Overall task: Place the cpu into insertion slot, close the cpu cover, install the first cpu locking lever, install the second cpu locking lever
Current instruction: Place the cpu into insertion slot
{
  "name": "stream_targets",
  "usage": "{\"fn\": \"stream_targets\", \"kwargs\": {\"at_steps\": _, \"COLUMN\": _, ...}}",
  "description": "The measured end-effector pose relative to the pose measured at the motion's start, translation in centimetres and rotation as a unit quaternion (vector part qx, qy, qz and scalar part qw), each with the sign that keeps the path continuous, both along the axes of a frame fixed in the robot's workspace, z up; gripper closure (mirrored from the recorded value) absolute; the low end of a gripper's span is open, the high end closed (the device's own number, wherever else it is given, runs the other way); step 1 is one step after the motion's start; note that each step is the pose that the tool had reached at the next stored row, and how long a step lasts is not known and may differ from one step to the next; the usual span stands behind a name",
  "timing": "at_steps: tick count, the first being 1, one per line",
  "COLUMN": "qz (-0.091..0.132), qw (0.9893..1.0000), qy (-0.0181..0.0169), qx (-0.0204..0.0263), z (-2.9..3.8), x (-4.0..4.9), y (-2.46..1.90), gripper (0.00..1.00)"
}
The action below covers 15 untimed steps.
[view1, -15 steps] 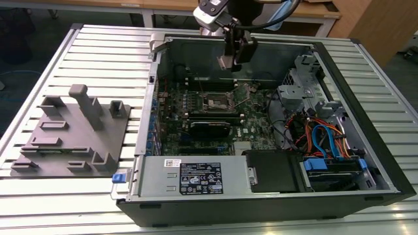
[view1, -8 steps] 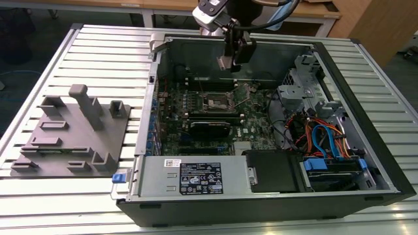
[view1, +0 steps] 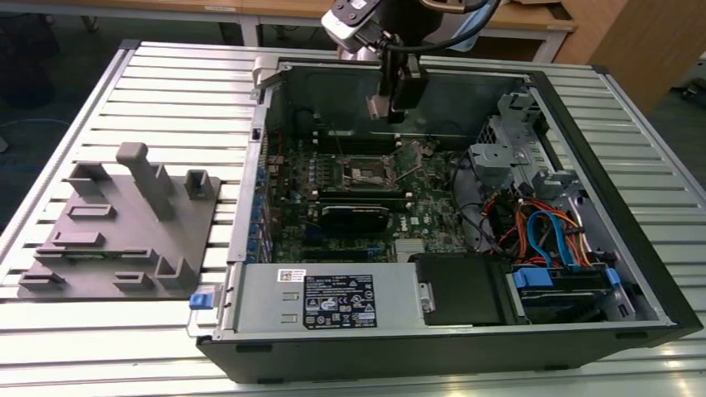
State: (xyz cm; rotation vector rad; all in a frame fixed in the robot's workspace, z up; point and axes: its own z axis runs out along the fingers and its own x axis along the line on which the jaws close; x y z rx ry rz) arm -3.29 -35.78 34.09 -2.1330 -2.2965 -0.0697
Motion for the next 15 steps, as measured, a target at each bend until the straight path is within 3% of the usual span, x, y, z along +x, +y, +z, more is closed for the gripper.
{"fn": "stream_targets", "kwargs": {"at_steps": 15, "qz": -0.008, "qw": 1.0000, "qy": 0.0030, "qx": 0.0001, "z": -0.19, "x": 0.00, "y": 0.00, "gripper": 0.46}}
